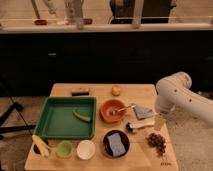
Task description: Wipe table surface with brush
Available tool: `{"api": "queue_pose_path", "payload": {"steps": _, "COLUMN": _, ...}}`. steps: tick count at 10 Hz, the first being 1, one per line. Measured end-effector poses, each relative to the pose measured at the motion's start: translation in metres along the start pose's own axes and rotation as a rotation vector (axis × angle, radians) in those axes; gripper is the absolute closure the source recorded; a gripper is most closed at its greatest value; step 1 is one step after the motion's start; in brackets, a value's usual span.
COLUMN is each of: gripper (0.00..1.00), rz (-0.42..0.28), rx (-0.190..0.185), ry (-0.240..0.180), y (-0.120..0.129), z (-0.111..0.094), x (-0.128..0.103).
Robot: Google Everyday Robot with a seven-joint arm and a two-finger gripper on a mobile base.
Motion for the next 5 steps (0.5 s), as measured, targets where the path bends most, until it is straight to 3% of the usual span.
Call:
{"api": "queue_pose_path", "payload": {"steps": 2, "gripper": 0.20, "rz": 0.124, "rx": -0.016, "ry": -0.014, "y": 0.0016, "z": 0.0107, "x": 0.0031}}
{"api": "queue_pose_path", "payload": {"steps": 5, "gripper": 0.20, "rz": 0.139, "rx": -0.008, "ry": -0.020, "y": -0.0001, "z": 0.0137, "x": 0.0007}}
